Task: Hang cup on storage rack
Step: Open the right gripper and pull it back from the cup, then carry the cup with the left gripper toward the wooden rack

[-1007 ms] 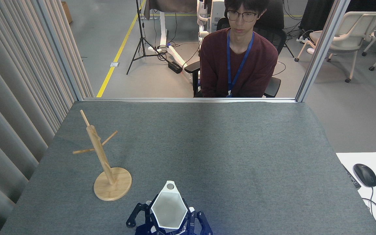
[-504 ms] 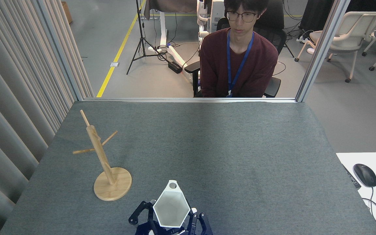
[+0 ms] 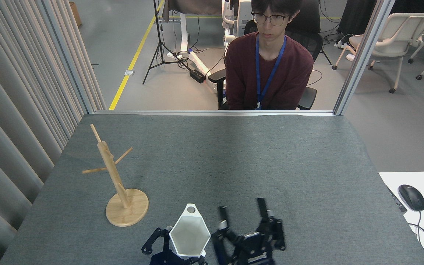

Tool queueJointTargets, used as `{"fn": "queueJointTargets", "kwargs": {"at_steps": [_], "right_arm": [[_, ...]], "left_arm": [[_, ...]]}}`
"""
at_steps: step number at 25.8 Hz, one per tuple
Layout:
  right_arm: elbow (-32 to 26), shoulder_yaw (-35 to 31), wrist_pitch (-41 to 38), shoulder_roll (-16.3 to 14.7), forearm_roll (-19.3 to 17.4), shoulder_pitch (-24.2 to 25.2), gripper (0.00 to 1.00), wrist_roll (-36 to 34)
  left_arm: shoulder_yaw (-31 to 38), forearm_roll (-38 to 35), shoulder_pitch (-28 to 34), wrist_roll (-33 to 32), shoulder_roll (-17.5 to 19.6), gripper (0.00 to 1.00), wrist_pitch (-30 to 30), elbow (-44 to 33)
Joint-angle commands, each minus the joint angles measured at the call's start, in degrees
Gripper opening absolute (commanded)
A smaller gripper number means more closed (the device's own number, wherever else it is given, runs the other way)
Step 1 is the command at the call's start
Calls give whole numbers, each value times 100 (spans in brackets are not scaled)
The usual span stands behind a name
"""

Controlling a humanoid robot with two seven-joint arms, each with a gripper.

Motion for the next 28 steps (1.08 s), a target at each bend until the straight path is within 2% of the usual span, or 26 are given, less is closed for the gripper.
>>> {"fn": "queueJointTargets", "kwargs": {"at_steps": [1, 3, 6, 7, 12, 16, 18, 28], "right_arm": [[435, -1313, 989, 59, -1039, -235, 99, 641], [831, -1357, 1289, -56, -837, -147, 99, 1002], [998, -1331, 1175, -486, 341, 477, 99, 958], [1007, -1331, 1148, -495, 543, 600, 99, 941], [1007, -1339, 1122, -495, 543, 767, 99, 826], [1007, -1304, 1122, -486, 543, 793, 99, 826], [1007, -1269, 1122, -478, 543, 785, 99, 826], [1016, -1260, 1122, -495, 561, 776, 99, 818]], "left_arm": [[81, 23, 35, 9, 20, 30, 61, -30], [266, 23, 79, 35, 37, 31, 210, -39], [626, 32, 316, 97, 143, 32, 491, -162], [802, 32, 369, 106, 160, 32, 623, -215], [1944, -83, 290, 71, 90, 27, 1467, -241], [3219, -900, -343, 88, -147, 27, 1502, 198], [3605, -1084, -598, 97, -200, 27, 1449, 374], [3650, -1542, -1283, 194, -200, 28, 1317, 1165]]}}
